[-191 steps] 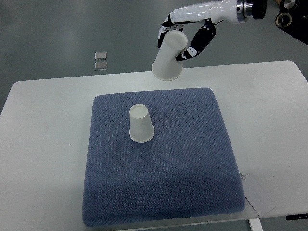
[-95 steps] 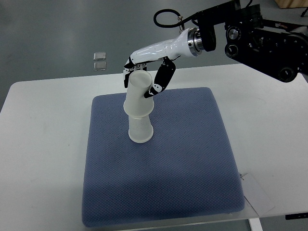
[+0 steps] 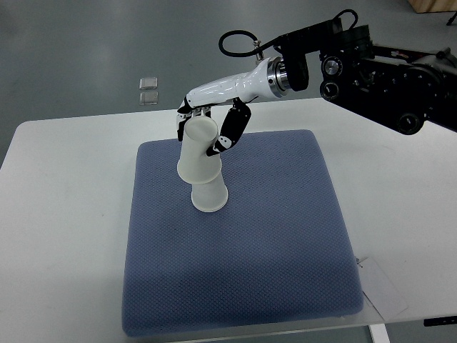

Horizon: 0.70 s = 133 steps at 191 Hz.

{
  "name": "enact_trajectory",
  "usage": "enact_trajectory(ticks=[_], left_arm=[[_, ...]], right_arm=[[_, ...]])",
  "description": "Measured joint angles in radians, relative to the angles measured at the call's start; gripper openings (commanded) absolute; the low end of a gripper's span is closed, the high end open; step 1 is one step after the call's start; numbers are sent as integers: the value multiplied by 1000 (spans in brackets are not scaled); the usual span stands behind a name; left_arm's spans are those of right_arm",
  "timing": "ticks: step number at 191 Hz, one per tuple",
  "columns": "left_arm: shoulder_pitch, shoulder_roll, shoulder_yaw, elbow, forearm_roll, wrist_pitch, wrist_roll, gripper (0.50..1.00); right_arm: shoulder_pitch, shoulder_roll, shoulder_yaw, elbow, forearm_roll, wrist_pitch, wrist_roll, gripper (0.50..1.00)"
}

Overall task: Stack paper cups
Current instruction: 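Carry the held cup over the upside-down cup and lower it on top, then open the right hand to release the cup and lift away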

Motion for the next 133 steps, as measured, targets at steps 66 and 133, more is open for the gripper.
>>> enact_trajectory(ticks=[66, 133], left_arm=[[0, 0, 0, 0, 0, 0, 0, 1000], [0, 0, 0, 0, 0, 0, 0, 1000]], right_arm=[[-19, 24, -3, -44, -7, -12, -12, 500], [-42, 25, -33, -54, -5, -16, -17, 695]])
